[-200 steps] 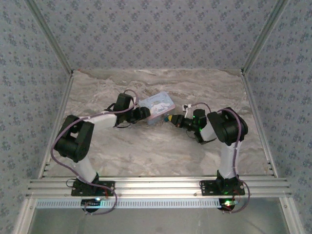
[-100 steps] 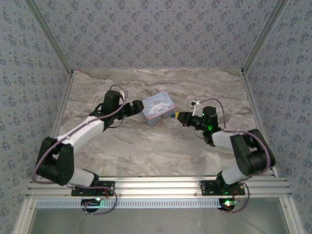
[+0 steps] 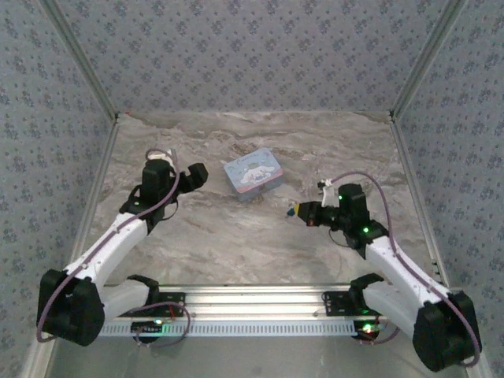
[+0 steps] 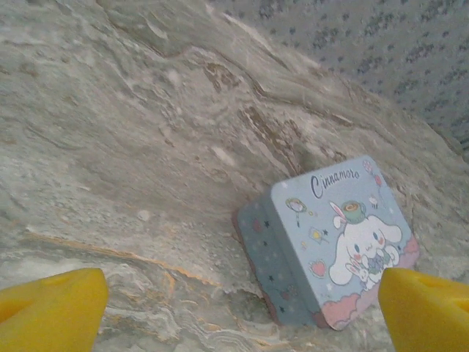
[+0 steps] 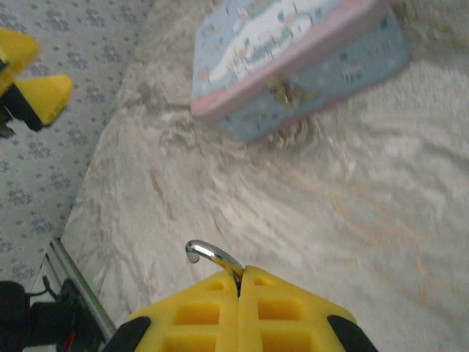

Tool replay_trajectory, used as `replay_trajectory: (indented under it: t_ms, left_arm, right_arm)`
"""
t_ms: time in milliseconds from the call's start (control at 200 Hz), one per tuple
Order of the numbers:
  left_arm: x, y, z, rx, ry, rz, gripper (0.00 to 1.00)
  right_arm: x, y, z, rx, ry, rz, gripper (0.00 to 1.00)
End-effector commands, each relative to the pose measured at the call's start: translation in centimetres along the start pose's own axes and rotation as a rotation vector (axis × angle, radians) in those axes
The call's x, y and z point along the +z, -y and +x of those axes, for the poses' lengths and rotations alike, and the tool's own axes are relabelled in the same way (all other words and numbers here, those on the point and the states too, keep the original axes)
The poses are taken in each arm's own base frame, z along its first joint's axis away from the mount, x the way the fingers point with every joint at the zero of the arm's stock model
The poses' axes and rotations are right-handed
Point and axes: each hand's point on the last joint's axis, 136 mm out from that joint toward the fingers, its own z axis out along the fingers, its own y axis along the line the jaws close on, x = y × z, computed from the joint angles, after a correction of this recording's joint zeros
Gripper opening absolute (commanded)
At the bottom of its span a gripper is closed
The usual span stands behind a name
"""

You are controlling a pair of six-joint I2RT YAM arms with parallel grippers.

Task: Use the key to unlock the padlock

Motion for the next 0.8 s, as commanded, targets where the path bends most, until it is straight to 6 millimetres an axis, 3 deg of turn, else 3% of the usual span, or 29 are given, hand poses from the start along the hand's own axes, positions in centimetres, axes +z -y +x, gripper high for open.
replay_trajectory:
  t_ms: [0,275,750,794]
  left_arm:
    - [-0.5,-1.1,-0.5,0.008,0.037,-0.046,0.96]
    - [-0.4,-1.4,-0.6,-0.006,0.036,-0.059,0.96]
    - [-0.1,-1.8,0.0,-0.023,0.009,-0.068,0.97]
    - [-0.1,-1.7,-0.1,-0.021,0.008,-0.065,0.97]
  right_arm:
    - [-1.0,2.2,4.8,0.139,-0.126,0.097,0.00]
    - [-0.7,4.8,8.6,0.234,-0.214,0.166,0.00]
    - [1.5,7.1,8.9,0.247,-0.284,0.230,0.00]
    - [1.6,7.1,8.8,0.248,-0.284,0.232,0.03]
